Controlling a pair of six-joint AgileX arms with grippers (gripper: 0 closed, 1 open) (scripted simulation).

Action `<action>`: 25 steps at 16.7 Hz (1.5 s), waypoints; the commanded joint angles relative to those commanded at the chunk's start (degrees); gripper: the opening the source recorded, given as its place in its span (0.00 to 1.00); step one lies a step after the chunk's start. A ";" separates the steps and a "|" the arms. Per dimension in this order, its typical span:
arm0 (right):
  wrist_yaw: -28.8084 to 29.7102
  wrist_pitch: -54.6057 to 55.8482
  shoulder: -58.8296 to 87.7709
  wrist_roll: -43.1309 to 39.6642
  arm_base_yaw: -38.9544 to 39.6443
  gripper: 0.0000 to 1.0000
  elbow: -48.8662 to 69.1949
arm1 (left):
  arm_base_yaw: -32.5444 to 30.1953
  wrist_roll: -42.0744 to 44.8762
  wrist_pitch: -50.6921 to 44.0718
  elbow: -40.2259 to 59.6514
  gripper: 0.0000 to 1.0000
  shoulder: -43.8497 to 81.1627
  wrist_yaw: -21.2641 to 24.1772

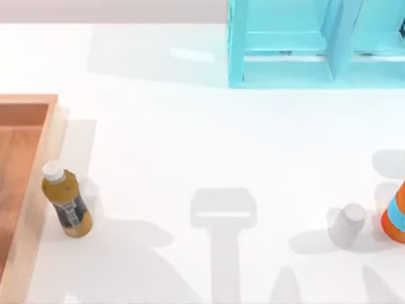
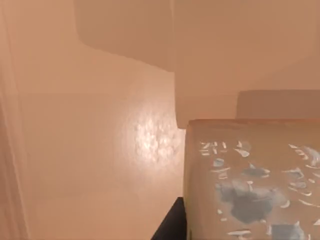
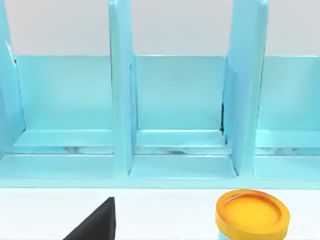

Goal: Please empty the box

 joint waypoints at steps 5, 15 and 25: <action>0.00 0.00 0.00 0.00 0.00 1.00 0.00 | -0.21 -0.27 -16.69 11.84 0.00 -3.65 0.00; 0.00 0.00 0.00 0.00 0.00 1.00 0.00 | -2.19 -2.34 -18.40 16.36 0.00 -4.09 -0.91; 0.00 0.00 0.00 0.00 0.00 1.00 0.00 | -44.29 -44.27 -2.09 21.59 0.00 6.62 -5.18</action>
